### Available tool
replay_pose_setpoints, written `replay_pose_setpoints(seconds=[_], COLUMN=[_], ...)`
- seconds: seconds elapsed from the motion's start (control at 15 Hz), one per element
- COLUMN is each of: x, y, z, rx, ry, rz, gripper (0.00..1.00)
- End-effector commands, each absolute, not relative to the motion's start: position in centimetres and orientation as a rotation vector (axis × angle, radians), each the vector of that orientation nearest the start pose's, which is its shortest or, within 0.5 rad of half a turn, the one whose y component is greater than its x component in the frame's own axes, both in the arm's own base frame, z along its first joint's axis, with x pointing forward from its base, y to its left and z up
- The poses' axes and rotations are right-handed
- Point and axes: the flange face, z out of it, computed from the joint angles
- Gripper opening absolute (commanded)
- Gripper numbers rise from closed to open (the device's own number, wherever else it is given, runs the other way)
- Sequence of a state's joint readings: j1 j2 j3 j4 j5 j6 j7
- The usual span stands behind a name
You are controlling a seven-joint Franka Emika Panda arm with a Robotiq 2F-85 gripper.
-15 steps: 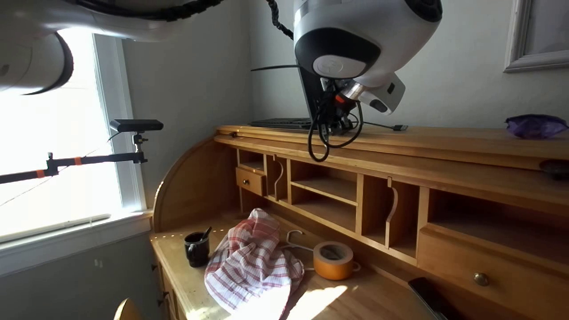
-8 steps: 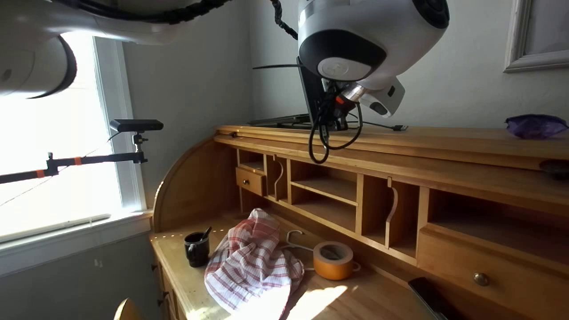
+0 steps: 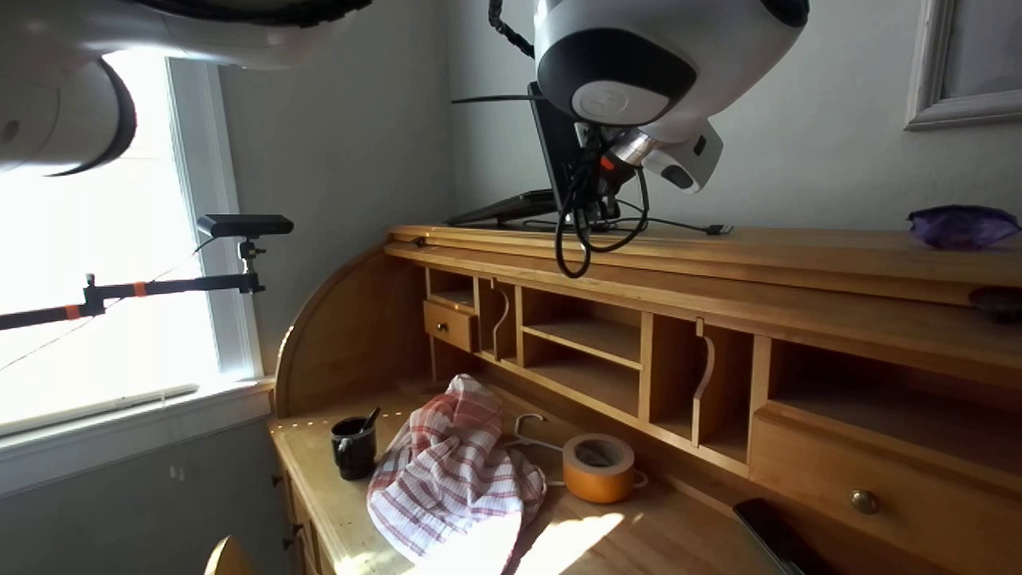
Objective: Move the keyboard to the bottom
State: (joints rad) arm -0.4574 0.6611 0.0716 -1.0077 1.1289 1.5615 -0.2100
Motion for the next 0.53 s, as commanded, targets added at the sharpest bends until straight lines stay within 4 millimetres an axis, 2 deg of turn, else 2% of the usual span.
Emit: replay_pose_setpoints(seconds=[0.0,0.47], x=[70.3,68.1], y=[-20.1,-20.5], z=[53.5,56.3], rx=[-1.968,-1.704], ry=[0.211,0.126], rz=[-0.24,-0.038], gripper=[0.05,0.05])
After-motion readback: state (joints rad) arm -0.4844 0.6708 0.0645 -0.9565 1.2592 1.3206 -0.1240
